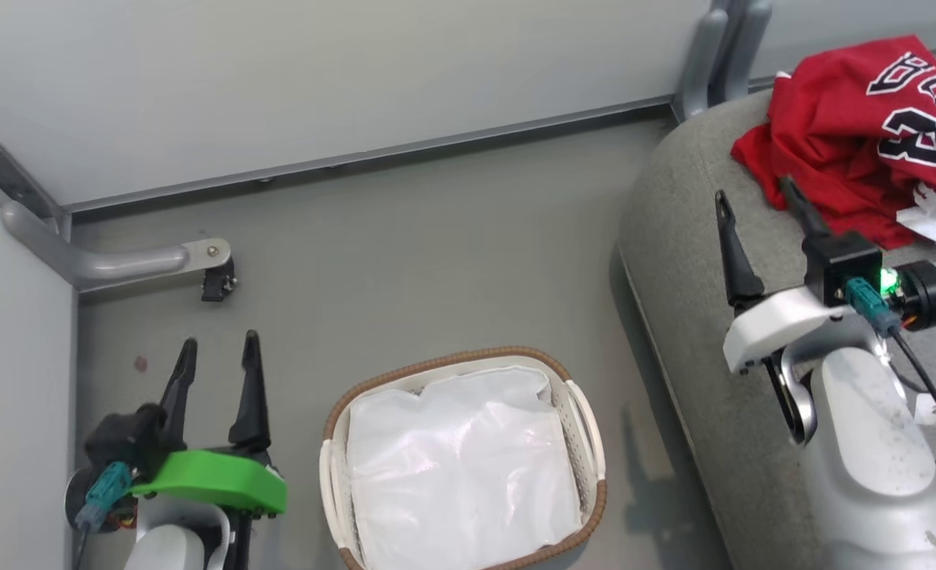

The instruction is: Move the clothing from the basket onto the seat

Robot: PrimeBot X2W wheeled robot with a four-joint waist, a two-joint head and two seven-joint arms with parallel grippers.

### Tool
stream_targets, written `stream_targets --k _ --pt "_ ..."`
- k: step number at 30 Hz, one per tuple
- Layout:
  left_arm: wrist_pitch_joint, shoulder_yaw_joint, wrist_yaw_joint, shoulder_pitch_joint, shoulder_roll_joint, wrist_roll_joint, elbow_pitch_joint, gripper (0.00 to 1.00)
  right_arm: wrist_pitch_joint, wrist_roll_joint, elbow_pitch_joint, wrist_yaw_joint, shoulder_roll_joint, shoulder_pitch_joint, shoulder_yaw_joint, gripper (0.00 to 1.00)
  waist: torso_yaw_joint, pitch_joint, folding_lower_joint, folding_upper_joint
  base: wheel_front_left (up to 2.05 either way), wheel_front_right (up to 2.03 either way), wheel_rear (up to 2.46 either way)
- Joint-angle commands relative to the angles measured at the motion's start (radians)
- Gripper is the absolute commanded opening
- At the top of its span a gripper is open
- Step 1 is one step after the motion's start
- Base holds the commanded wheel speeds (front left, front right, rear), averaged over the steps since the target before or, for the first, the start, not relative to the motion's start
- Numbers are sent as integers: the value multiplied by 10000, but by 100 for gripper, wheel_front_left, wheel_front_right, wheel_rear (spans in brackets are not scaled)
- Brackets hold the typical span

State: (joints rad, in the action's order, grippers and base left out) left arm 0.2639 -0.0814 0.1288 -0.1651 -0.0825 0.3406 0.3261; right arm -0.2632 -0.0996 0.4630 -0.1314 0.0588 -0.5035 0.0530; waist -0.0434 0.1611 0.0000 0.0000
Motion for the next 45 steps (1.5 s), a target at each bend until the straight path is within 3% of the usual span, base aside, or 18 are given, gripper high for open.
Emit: stream_targets --k 1,9,20,41,42,45 --pt "8 198 0 328 51 -104 -47 100 -21 141 -130 14 -13 423 -7 100 510 -509 0 0 0 0 0" --pt "8 713 22 1258 233 -142 -172 100 -22 1036 -1049 14 -58 2103 -599 100 823 -724 0 0 0 0 0" --pt "8 223 29 1708 312 143 -236 100 -23 1729 -1604 14 -65 3519 -751 100 814 -965 0 0 0 0 0" --pt "7 98 31 1692 315 572 -99 100 -23 2016 -1643 14 -65 3714 -867 100 740 -1090 0 0 0 0 0" --pt "-1 95 2 1586 328 547 -82 0 0 1956 -1608 0 -102 3619 -868 0 740 -1090 0 0 0 0 0" --pt "-4 81 2 1595 357 541 203 0 19 1948 -1333 0 -159 3757 -884 0 740 -1092 0 0 0 0 0"
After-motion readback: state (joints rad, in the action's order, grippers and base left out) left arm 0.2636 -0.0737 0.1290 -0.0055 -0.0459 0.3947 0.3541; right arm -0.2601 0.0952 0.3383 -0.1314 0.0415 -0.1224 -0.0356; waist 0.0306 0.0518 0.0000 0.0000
